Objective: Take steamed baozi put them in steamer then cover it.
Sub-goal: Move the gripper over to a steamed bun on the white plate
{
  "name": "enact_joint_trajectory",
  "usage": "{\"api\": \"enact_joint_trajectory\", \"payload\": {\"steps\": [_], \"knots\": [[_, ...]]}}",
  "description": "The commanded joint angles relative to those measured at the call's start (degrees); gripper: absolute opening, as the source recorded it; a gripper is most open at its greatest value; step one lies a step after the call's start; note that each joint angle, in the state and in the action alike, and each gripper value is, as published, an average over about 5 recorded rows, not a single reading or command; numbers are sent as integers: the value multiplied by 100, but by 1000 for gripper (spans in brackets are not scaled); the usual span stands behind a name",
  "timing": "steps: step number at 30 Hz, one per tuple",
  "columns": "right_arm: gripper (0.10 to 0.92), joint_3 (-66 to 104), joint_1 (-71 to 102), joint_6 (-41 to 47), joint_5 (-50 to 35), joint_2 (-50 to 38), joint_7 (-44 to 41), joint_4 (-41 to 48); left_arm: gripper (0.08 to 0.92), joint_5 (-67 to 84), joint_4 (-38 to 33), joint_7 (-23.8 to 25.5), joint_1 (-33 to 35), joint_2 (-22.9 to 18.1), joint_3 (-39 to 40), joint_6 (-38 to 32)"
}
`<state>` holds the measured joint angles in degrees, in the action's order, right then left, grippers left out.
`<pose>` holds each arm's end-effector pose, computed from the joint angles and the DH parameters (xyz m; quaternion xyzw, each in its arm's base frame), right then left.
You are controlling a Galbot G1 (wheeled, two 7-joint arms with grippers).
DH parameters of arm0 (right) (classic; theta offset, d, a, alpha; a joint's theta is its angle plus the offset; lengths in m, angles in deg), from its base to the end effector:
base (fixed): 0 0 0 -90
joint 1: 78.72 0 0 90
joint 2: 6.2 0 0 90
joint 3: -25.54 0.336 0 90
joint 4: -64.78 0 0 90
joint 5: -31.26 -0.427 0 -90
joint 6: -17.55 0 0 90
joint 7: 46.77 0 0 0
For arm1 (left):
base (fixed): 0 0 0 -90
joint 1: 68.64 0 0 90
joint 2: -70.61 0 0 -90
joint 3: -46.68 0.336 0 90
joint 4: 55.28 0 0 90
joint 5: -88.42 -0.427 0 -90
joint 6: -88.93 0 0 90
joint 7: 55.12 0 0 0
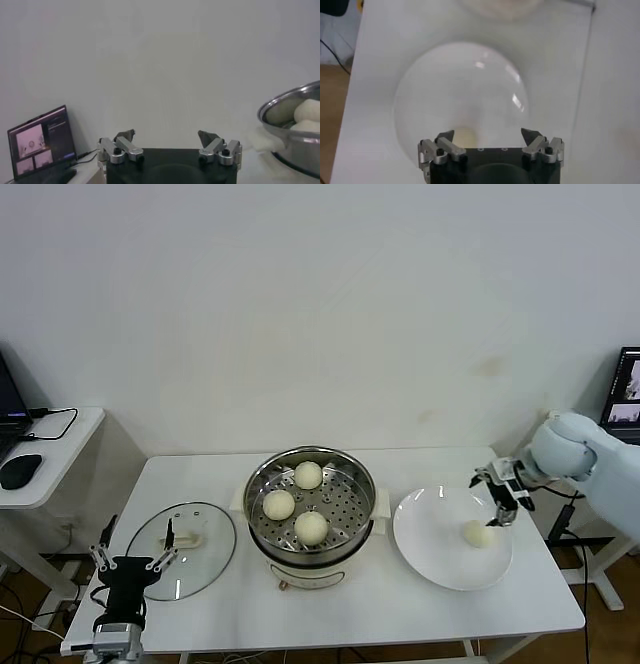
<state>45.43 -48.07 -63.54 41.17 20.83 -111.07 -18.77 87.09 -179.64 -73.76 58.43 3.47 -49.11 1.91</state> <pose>0.5295 -0.1607 -0.1460 0.4769 -0.5320 0.5940 0.3698 0.2354 0.0697 -0.2702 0.0887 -0.9745 -0.2063 0.0043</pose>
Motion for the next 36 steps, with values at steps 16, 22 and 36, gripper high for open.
{"api": "enact_joint_trajectory", "payload": {"steps": [16,22,36], "knots": [[823,1492,1729,-433,1062,1114,509,1775,823,-12,166,10,-22,19,-64,5],[823,1461,1680,-385,1035,1221,557,1829,823,-16,165,18,-34,21,-57,9],[711,1429,1610,-238,1197,1326,533,1831,823,-16,131,14,-11,-11,-61,8]]}}
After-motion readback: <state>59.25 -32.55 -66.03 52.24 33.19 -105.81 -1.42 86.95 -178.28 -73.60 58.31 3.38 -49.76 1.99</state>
